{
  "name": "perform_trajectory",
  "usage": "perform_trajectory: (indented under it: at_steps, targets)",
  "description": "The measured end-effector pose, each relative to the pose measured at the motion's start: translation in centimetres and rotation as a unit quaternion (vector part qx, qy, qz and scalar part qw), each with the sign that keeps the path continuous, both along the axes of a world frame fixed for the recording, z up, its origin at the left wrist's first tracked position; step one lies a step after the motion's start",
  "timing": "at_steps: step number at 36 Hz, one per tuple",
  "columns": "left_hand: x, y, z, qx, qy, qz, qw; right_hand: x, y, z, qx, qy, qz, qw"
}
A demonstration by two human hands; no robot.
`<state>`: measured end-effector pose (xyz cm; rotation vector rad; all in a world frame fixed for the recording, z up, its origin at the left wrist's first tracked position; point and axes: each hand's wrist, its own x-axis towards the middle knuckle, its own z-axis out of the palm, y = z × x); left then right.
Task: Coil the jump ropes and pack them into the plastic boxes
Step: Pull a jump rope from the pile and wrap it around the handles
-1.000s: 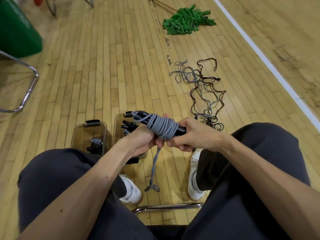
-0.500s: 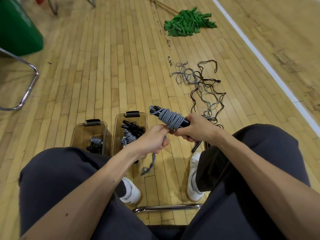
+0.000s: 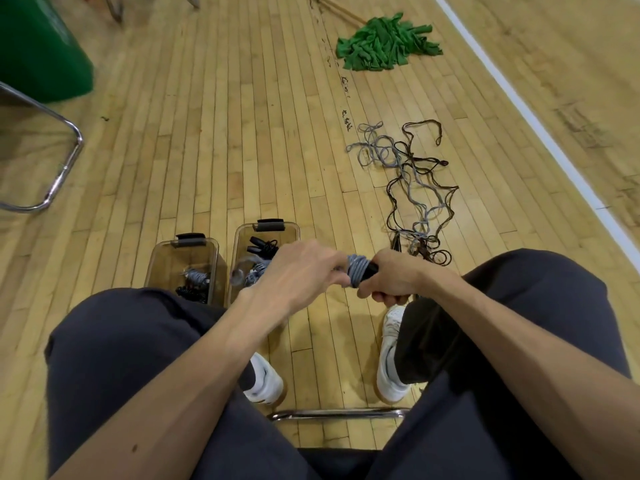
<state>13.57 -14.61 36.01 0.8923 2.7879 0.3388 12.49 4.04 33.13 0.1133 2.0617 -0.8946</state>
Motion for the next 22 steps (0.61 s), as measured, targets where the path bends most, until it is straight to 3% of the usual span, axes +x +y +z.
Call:
perform_trajectory:
  at_steps: [5, 13, 22]
  targets:
    - [-0.4, -0.3, -0.2, 0.038, -0.036, -0.046, 0.998, 0.5, -0.3, 0.6, 0.017, -0.067, 0.119, 0.990]
    - [-0.7, -0.4, 0.0, 0.072, -0.101, 0.005, 0.992, 1.6, -0.2, 0.9, -0.014, -0.111, 0.186, 0.976]
    - [-1.0, -0.7, -0.1, 0.212, -0.297, 0.096, 0.926, 2.1, 0.6, 2.1, -0.107, -0.106, 0.196, 0.969]
